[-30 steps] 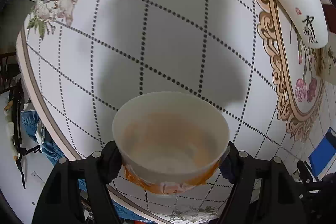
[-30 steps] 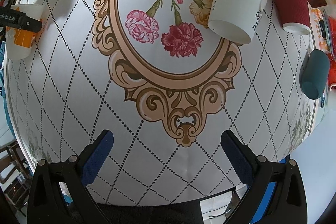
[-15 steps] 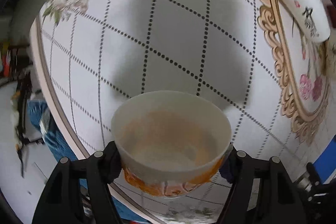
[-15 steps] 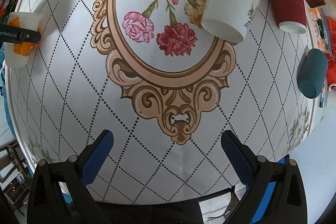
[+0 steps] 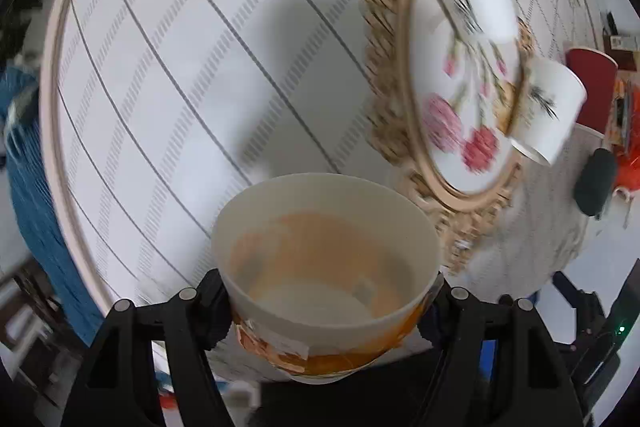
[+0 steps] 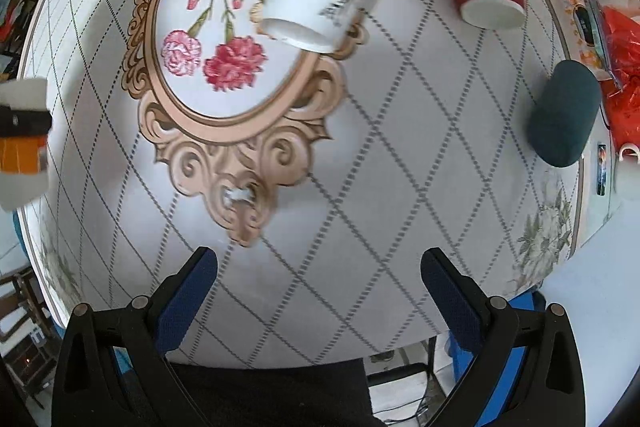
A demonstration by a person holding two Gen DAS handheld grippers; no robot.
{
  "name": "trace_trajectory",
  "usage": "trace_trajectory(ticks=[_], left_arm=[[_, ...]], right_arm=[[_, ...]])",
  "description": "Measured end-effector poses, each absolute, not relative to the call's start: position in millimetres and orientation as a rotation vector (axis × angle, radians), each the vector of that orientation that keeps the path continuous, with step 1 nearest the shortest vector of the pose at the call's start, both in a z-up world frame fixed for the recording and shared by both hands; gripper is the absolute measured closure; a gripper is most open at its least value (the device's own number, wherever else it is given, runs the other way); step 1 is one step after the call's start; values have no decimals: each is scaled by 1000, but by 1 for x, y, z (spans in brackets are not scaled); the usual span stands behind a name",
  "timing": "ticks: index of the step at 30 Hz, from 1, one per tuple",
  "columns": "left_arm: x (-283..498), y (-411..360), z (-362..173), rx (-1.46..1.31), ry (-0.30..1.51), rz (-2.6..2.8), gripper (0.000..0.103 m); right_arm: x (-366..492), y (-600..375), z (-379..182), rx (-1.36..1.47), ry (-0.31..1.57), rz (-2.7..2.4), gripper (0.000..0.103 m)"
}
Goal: Flip cup upside down
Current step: 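Lift the cup with the left gripper and carry it toward the floral mat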
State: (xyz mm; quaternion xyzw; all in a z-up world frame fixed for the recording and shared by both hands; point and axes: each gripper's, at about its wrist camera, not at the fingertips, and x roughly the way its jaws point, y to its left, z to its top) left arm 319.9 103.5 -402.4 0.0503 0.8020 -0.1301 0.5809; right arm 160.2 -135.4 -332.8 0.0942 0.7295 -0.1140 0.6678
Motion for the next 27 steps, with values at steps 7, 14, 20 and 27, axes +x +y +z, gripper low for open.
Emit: trace_trajectory(ticks=[7,14,20,27], left_arm=[[263,71,-420,-103,1919,-275,33],[220,6,-434,-163,1918,-231,32],[207,-23,-442,-112,1882,-196,32],[215,-48,-436,-67,1841,-184,24]], right_arm=[[124,-192,-329,154,1629,-204,0],[89,-240,-334,115,1635,-186,0],[60,-287,-337,104,1637,-200,0],[56,-323,-342,118,1644,-226,0]])
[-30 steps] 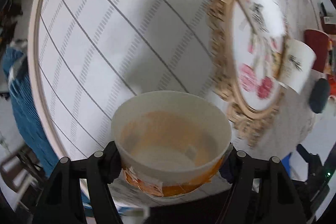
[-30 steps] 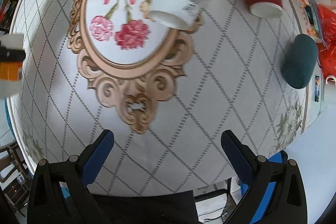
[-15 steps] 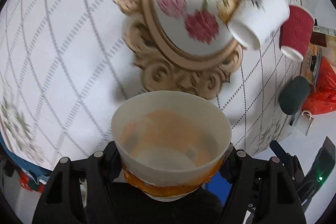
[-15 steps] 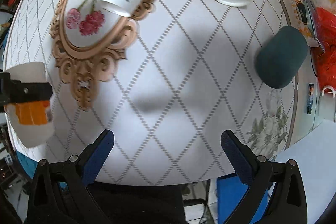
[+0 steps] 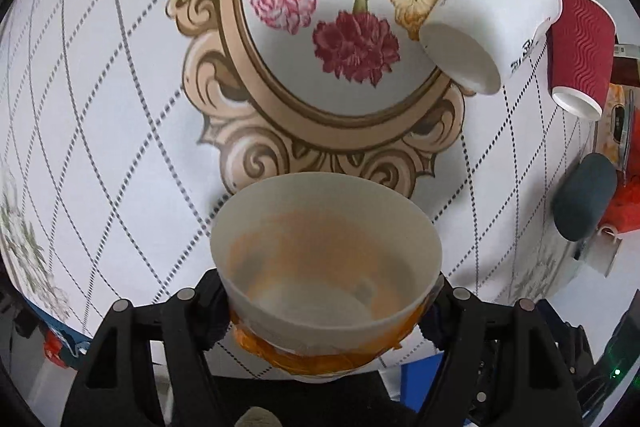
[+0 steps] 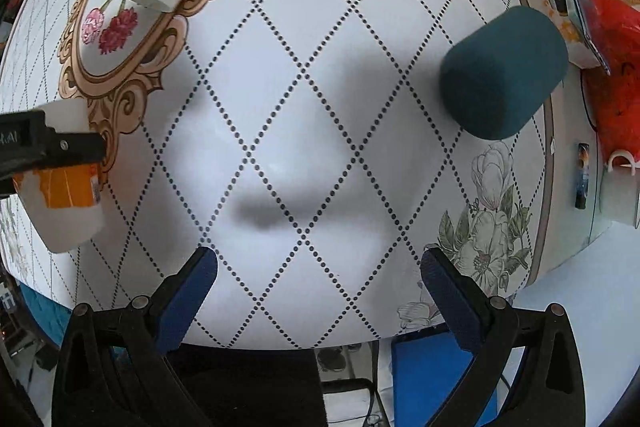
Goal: Flip cup upside down
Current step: 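Lift the cup with the left gripper and carry it toward the floral mat, then lower the cup upright beside the mat and open the left gripper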
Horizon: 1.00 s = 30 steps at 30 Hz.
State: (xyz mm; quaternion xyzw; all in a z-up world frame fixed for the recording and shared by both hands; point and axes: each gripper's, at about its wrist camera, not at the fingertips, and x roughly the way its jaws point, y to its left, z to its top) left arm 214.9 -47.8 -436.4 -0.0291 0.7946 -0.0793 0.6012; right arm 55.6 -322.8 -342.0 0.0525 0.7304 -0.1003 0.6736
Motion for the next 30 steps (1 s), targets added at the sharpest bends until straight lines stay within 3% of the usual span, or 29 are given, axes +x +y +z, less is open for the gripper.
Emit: trace_trajectory(ticks=[3,15,30], left_arm=[[231,-37,-432,-57,1834,-200,11],[258,-29,-425,-66,1796,-206,10],[220,27,-319,-26,1559,-60,10]], right_arm=[[57,-321,-334,140,1638,-237,0],[65,-315,-327,165,1613,-246,0],[53,-264,-224,170,1478,-35,0]])
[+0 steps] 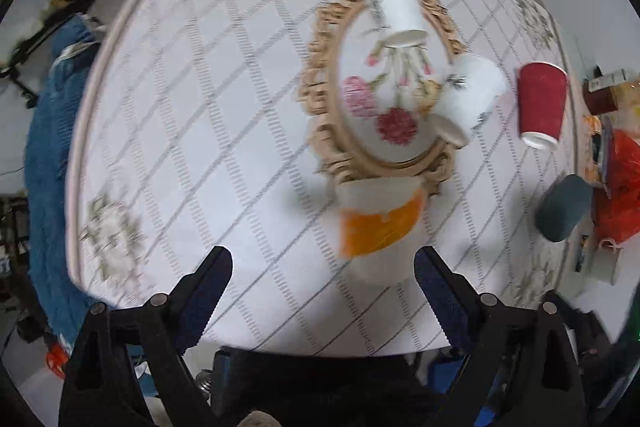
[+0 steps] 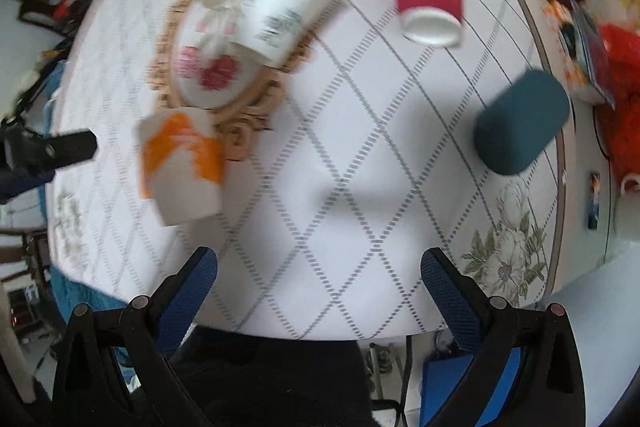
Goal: Flip cup upside down
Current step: 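Lower the cup upright beside the mat and open the left gripper, then grasp the orange-taped cup with the right gripper and roll it upside down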
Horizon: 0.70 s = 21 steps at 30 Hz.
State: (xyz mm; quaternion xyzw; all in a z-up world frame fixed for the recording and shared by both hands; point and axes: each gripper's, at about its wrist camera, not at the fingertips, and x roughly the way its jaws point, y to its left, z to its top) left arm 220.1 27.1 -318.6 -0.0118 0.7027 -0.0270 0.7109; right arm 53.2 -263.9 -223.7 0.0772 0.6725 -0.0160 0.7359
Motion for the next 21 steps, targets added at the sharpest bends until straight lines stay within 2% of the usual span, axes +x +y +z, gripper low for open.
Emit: trace_trajectory(ticks=[7,15,21], left_arm=[[183,79,-304,-41,1534,47,10],[172,107,-317,-70,1545,74,10],[173,115,-336,-61,1527,88,10]], right_arm=[[62,-220,-184,130,1417,59,0],[62,-194,-166,85,1398,68,0],[77,-169,-163,-198,1380,114,0]])
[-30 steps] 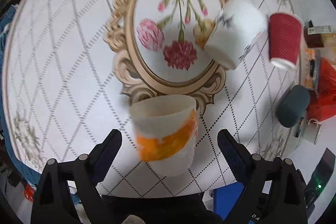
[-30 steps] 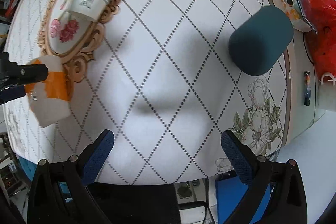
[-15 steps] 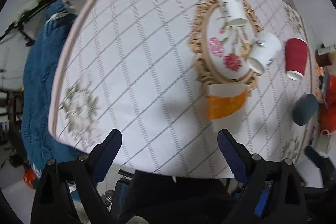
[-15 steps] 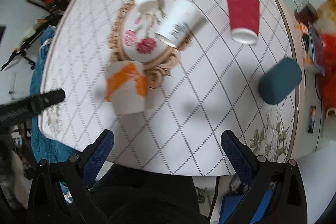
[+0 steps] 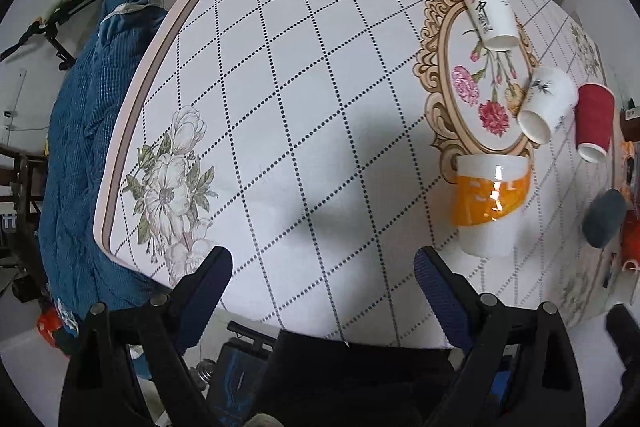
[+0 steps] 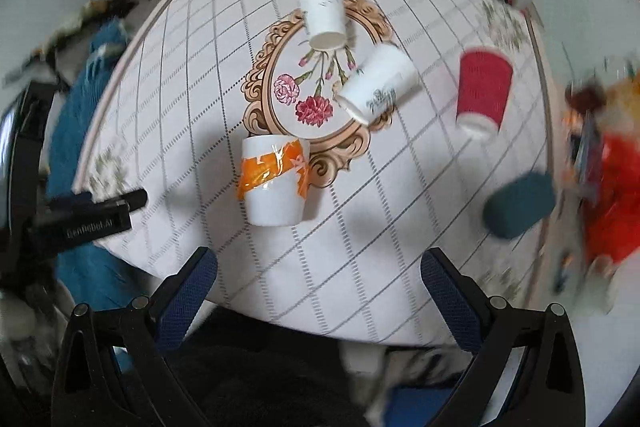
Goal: Flip cup upside down
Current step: 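Grasp the orange-taped cup with the right gripper and roll it upside down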
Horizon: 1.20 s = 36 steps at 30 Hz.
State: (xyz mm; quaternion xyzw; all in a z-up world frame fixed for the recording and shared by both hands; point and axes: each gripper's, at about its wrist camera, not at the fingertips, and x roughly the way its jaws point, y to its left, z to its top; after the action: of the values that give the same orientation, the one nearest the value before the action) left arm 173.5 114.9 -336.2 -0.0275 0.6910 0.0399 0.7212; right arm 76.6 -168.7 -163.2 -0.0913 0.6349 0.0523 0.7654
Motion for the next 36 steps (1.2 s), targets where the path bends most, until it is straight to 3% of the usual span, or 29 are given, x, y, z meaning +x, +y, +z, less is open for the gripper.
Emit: trace_trajectory(ticks=[10,18,27,36], left_arm=[[179,113,-379,-23,1553,102,10],[184,108,-400,38,1578,96,10],[193,117,-416,58,1608,83,9],[205,127,-436,62,1658,36,9]], right_arm=[[67,-96,-219,-1398,1105,476,0],[19,-93,-292,-2256,603,846,0],[15,-123,-332,-2687,147,1092,0],[32,-136,-361,-2844,-37,1237,0]])
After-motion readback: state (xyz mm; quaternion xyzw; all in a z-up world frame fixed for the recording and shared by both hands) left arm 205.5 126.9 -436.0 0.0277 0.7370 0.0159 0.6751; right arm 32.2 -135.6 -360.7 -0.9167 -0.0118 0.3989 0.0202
